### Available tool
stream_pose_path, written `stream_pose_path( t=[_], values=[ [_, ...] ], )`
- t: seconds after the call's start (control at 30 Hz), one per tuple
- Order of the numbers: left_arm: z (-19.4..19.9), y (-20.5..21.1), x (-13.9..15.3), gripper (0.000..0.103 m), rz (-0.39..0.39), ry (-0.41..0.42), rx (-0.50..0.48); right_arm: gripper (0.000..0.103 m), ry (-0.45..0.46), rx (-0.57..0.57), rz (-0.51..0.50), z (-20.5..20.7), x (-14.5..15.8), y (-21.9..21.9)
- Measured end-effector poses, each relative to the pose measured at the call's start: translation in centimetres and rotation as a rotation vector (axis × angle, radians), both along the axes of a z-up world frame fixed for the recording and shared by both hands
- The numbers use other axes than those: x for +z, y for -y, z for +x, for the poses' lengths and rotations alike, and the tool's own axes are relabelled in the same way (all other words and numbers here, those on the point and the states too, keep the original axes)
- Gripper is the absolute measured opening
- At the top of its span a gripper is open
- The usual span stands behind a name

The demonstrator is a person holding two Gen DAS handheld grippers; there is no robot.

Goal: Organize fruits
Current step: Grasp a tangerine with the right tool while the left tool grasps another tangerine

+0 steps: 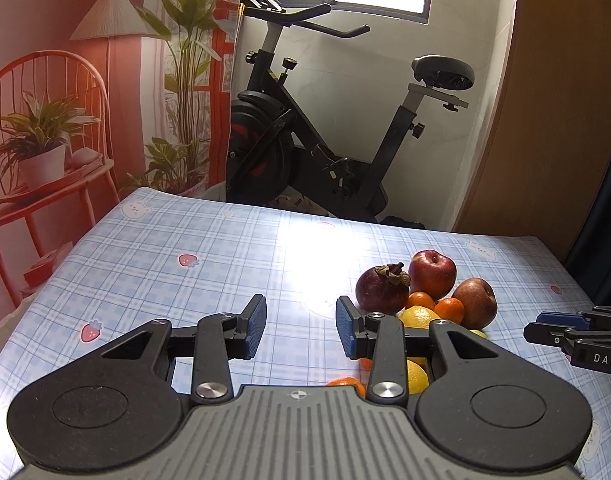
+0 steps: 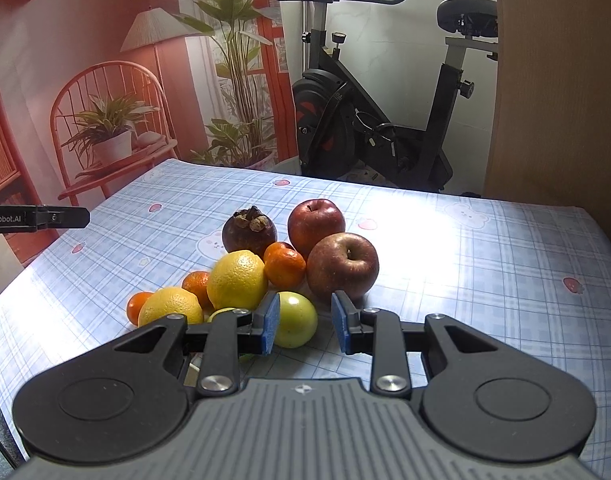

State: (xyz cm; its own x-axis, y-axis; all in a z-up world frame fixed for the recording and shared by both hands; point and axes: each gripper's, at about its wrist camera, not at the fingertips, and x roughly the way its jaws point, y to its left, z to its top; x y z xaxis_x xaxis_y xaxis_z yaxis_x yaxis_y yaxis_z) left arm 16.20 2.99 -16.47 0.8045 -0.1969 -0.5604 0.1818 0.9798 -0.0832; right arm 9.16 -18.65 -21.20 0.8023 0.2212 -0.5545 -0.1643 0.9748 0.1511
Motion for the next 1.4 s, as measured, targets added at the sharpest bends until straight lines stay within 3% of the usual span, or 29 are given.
stream_pose_path(
  t=[0.53,0.7,1.0,1.4],
  values=[
    [2.5,1.2,0.8,0.040,-0.012,0.029,-0.034,0.031,-0.003,0.062,-0.028,3.2,0.4,-1.1],
    [3.1,1.7,-0.1,0.040,-0.001,0.013,-0.062,0.031,-0.016,0.084,-0.056,4.3,0.0,-1.4],
    [5.2,1.1,-1.6,0.040,-0.049,-0.064,-0.062,0.031,-0.044,0.251,-0.222,7.1,-0.7,-3.0],
    [5.5,1.8,-3.4,0.040,-0.049,-0.117,-0.095,0.033,-0.065,0.413,-0.422,8.7,-2.0,-5.4]
  ],
)
